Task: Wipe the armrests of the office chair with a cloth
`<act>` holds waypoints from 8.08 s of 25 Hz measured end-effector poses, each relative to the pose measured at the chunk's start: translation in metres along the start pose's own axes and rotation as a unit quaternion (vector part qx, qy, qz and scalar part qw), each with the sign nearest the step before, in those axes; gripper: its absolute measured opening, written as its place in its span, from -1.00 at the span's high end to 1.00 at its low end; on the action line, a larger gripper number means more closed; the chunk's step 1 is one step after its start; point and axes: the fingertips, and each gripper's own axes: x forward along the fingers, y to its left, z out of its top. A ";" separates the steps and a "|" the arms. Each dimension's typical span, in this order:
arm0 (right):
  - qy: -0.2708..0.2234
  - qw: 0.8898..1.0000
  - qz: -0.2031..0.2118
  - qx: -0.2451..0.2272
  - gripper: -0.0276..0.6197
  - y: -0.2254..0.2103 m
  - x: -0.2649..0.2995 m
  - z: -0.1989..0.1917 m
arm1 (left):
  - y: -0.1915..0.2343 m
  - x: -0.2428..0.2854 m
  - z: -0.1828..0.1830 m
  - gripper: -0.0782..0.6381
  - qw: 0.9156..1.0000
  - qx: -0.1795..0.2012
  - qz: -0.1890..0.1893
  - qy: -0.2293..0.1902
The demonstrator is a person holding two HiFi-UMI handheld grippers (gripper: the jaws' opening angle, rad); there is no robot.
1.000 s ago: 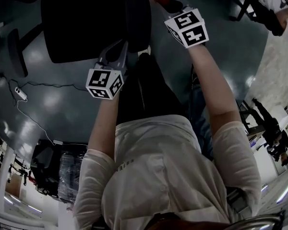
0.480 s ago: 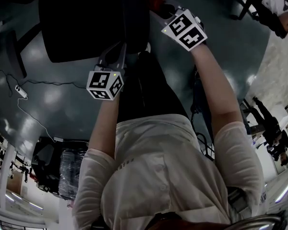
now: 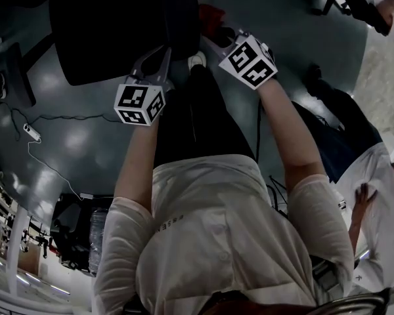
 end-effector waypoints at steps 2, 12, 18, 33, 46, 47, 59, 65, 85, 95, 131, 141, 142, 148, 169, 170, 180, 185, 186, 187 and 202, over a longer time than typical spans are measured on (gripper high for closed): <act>0.000 1.000 -0.006 0.011 0.77 0.012 -0.001 -0.006 | -0.005 -0.003 -0.003 0.73 1.000 0.004 -0.010 0.002; 0.016 0.994 -0.048 0.101 0.77 0.067 -0.002 -0.029 | -0.013 -0.043 -0.020 0.73 1.000 0.003 -0.027 -0.008; 0.009 0.991 -0.047 0.128 0.77 0.102 0.021 -0.005 | 0.004 -0.076 -0.029 0.73 1.000 -0.001 -0.020 -0.018; -0.025 0.969 -0.065 0.237 0.77 0.126 0.062 0.057 | 0.052 -0.134 -0.026 0.73 0.998 -0.024 -0.002 -0.050; -0.068 0.957 -0.223 0.172 0.77 -0.073 -0.046 0.093 | 0.054 -0.081 0.042 0.73 0.997 -0.032 0.013 -0.063; -0.060 0.958 -0.221 0.170 0.77 -0.089 -0.043 0.091 | 0.055 -0.074 0.047 0.73 0.997 -0.033 0.016 -0.063; -0.012 0.986 -0.086 0.144 0.77 -0.169 0.052 0.119 | 0.081 -0.007 0.072 0.73 0.994 -0.071 0.057 -0.060; 0.020 0.997 0.001 0.076 0.77 -0.140 0.081 0.146 | 0.088 0.007 0.076 0.73 0.992 -0.084 0.062 -0.067; 0.095 0.990 0.019 -0.102 0.77 -0.033 0.105 0.142 | 0.107 -0.055 0.047 0.73 0.991 -0.084 0.063 -0.080; 0.147 0.985 0.016 -0.090 0.77 0.026 0.091 0.104 | 0.095 -0.092 0.018 0.73 0.993 -0.070 0.047 -0.077; -0.273 0.928 -0.218 0.133 0.77 0.188 -0.132 0.154 | -0.005 -0.303 0.075 0.73 0.969 0.082 -0.004 -0.231; -0.353 0.902 -0.235 0.085 0.77 0.278 -0.233 0.169 | -0.080 -0.404 0.067 0.73 0.953 0.127 0.008 -0.275; -0.355 0.901 -0.234 0.083 0.77 0.290 -0.239 0.166 | -0.085 -0.412 0.059 0.73 0.954 0.125 0.010 -0.274; -0.358 0.895 -0.258 0.073 0.77 0.353 -0.263 0.139 | -0.114 -0.454 0.030 0.73 0.951 0.134 0.005 -0.277; -0.343 0.878 -0.320 0.089 0.77 0.601 -0.214 0.121 | -0.089 -0.658 -0.093 0.73 0.948 0.162 -0.014 -0.273; -0.344 0.876 -0.327 0.089 0.77 0.607 -0.214 0.121 | -0.086 -0.663 -0.097 0.73 0.948 0.162 -0.015 -0.272; -0.339 0.879 -0.325 0.078 0.77 0.637 -0.207 0.124 | -0.096 -0.691 -0.097 0.73 0.937 0.188 -0.021 -0.295; -0.342 0.880 -0.319 0.077 0.77 0.642 -0.207 0.125 | -0.098 -0.693 -0.101 0.74 0.937 0.186 -0.023 -0.293; -0.341 0.881 -0.319 0.076 0.77 0.642 -0.205 0.126 | -0.097 -0.693 -0.102 0.73 0.938 0.186 -0.023 -0.292; -0.340 0.882 -0.318 0.075 0.77 0.642 -0.203 0.127 | -0.096 -0.693 -0.103 0.74 0.938 0.185 -0.024 -0.292; -0.333 0.886 -0.317 0.068 0.77 0.653 -0.186 0.134 | -0.092 -0.696 -0.111 0.75 0.936 0.198 -0.034 -0.289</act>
